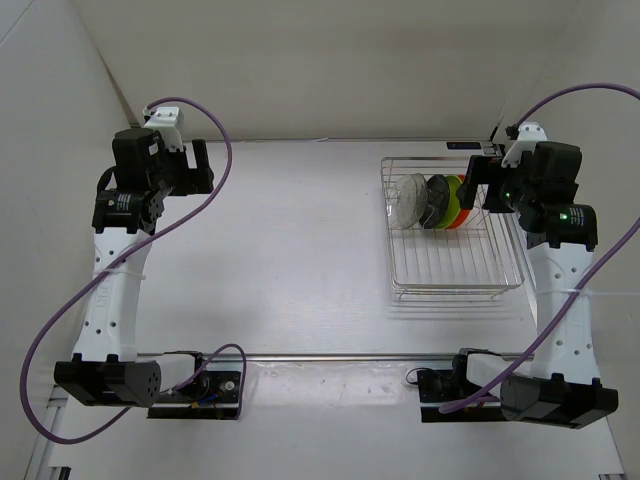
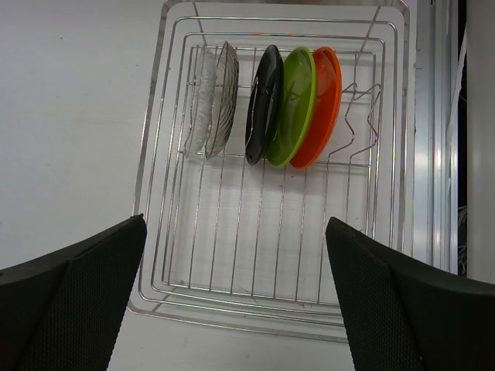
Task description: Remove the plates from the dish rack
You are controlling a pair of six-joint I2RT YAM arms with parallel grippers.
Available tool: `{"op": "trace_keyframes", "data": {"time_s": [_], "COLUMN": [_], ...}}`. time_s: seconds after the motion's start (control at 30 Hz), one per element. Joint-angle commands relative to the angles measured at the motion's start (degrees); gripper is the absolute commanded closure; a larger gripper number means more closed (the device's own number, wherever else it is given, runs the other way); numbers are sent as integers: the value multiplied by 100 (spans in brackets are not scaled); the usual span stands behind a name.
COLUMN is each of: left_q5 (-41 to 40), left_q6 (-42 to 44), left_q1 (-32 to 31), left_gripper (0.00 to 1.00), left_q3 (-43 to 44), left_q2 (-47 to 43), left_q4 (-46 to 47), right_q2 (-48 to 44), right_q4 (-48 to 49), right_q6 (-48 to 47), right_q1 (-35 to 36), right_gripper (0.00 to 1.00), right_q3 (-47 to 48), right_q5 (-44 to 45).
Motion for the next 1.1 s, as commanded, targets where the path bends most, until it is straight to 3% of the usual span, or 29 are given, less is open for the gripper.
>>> {"op": "trace_keyframes", "data": {"time_s": [0.0,0.37,0.67,0.9,1.07], "left_q5": [-92,-92,-92,-250,-303], "left_q6": [-39,-39,119,172,225], "left_q1": [-7,-7,-7,-7,-7], "left_gripper": [0,0,0,0,0], "left_q3": [-30,-83,-135,-135,-135], "left_q2": [-89,-89,-19,-19,-19], "left_q4": [89,89,-34,-95,-95], "right_q2": [-37,-142,779,1799,2555], "right_q4": [102,102,102,470,585], "right_q6": [-28,-379,-1004,-1197,-1197], "right_q1": [14,189,1683,2211,2396], "right_gripper": [0,0,1,20,25], "right_q3": [177,63,387,651,950], "right_q5": [-50,-51,2023,2577,2806]}}
